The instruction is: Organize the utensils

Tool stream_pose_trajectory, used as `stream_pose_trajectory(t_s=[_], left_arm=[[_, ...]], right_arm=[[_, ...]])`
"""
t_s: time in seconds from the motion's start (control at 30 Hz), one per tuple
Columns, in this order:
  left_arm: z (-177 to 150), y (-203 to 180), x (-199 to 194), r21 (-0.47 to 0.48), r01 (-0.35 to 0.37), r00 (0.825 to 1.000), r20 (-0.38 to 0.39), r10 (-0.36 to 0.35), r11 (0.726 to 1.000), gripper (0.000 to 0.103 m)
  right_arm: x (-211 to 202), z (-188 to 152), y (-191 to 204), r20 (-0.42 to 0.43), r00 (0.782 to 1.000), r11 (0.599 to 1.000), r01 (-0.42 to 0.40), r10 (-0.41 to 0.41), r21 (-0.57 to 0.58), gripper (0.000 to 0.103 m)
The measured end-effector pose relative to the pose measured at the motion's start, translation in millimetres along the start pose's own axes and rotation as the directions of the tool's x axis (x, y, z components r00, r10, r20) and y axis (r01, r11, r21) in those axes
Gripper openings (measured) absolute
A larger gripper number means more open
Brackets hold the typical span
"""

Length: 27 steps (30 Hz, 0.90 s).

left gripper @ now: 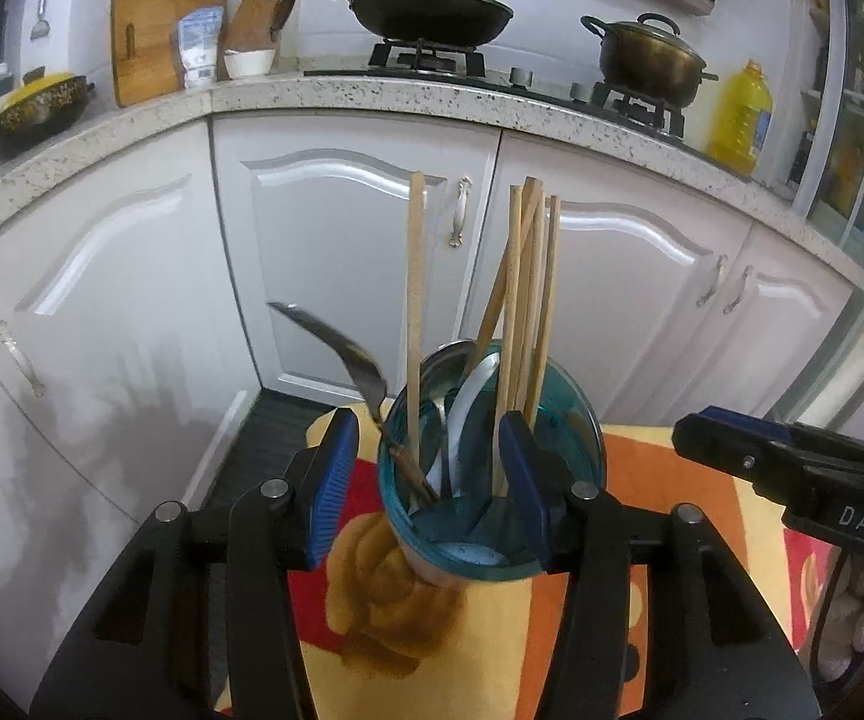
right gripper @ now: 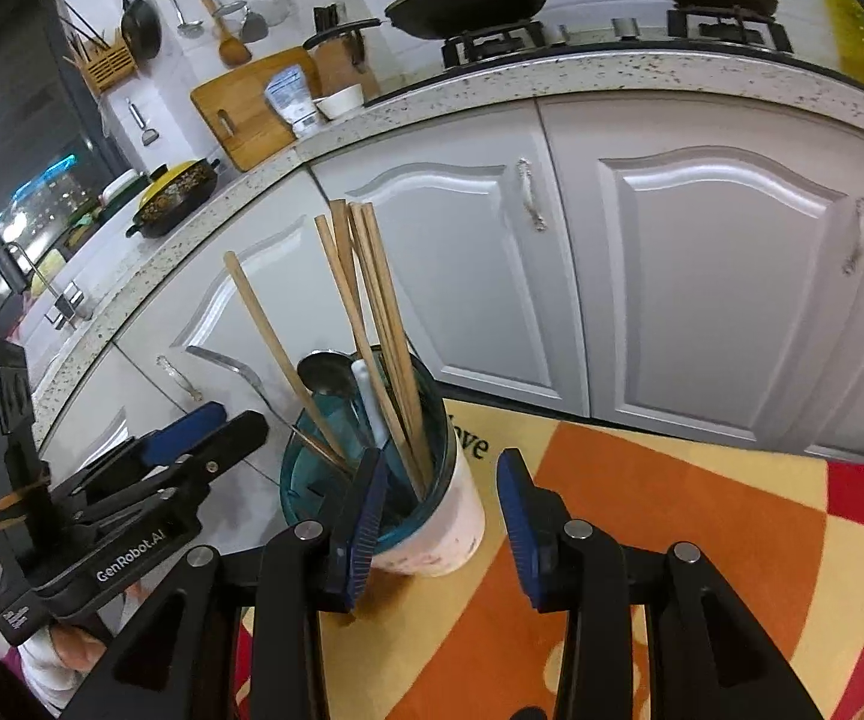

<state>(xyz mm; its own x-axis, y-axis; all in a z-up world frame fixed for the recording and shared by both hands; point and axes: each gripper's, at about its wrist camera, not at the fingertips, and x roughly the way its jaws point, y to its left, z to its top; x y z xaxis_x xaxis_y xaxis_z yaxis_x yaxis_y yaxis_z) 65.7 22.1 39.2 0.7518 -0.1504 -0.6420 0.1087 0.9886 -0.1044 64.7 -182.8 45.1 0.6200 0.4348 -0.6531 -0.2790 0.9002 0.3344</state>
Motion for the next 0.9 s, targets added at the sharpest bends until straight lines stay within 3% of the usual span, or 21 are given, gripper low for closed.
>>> stream_pose_trajectory(t_s=[0.57, 0.9], left_arm=[[-16.1, -16.5, -44.8, 0.046, -0.135, 0.989, 0.062, 0.132, 0.99, 0.048], [-20.1, -16.5, -61.3, 0.037, -0.152, 0.985, 0.083, 0.149, 0.988, 0.048]], right_arm=[[-37.6, -11.2, 30.2, 0.108, 0.992, 0.996, 0.068, -0.063, -0.052, 0.042], [-46.4, -22.7, 30.8, 0.119, 0.99, 0.996, 0.078, -0.073, -0.045, 0.042]])
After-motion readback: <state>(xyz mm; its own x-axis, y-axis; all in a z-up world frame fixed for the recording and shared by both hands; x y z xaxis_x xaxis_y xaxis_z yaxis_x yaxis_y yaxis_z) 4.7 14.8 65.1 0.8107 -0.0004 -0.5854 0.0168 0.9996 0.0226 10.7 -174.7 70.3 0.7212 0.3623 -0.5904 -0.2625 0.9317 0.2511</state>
